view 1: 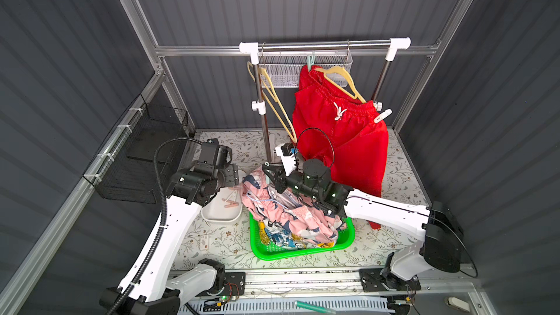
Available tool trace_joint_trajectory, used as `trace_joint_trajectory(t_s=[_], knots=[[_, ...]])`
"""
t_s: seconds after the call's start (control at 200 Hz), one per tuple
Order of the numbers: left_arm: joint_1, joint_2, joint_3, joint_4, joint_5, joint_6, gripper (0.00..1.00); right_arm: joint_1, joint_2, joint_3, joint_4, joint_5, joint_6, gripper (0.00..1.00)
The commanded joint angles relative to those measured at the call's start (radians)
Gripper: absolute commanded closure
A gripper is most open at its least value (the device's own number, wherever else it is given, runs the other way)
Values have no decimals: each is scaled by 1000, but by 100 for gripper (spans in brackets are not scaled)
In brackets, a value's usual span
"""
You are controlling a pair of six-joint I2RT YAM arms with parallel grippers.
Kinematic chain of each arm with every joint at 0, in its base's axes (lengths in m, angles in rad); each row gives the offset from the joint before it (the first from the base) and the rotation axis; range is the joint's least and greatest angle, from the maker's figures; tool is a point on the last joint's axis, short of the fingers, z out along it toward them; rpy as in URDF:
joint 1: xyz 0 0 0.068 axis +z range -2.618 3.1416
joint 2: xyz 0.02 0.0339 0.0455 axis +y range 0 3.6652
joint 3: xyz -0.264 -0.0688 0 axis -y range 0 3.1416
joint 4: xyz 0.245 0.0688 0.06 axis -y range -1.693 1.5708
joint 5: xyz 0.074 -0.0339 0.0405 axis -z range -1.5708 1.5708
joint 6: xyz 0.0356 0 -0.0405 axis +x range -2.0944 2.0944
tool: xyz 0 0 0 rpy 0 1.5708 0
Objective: Remove the clothespins securing shorts to the hanger
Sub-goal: Place the clothespin in the storage box.
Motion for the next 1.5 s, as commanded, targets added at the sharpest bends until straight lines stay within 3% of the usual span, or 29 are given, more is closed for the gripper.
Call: trace_joint_trajectory(t_s=[0.0, 0.13, 0.45, 0.791, 1.496], knots=[[92, -5, -37, 87, 158, 52, 22, 4, 60, 93, -24, -22, 21, 86], [199, 6, -96, 130, 270, 45, 22, 6, 135, 174, -49, -37, 22, 86], [371, -1, -287, 171, 281, -51, 28, 4, 317, 403, -191, -110, -42, 85], [391, -29, -433, 206, 209, -113, 27, 4, 497, 635, -367, -175, -124, 83], [392, -69, -447, 212, 155, -143, 24, -4, 805, 1011, -566, -248, -136, 81]])
